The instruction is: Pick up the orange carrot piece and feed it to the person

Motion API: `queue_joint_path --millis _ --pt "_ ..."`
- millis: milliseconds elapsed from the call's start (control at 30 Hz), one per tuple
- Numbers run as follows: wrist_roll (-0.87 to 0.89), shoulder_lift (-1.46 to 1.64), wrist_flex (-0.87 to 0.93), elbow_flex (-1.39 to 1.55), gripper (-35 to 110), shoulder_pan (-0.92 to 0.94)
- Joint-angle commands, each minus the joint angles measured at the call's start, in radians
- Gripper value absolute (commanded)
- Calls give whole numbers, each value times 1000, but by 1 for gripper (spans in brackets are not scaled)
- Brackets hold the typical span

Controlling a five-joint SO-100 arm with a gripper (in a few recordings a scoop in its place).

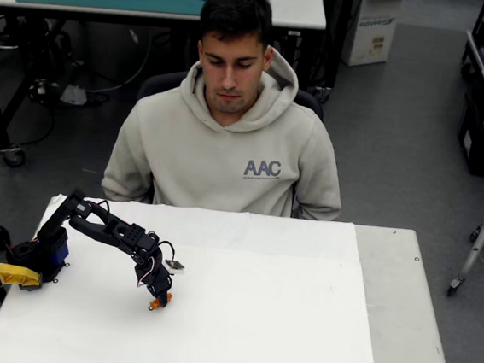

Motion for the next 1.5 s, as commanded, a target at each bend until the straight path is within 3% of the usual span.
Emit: queue_joint_path --millis 0,367,1467 --pt "-6 23 18 25 -3 11" --pt "-6 28 5 -18 -3 -71" --pt "-6 17 21 -976 -3 -414"
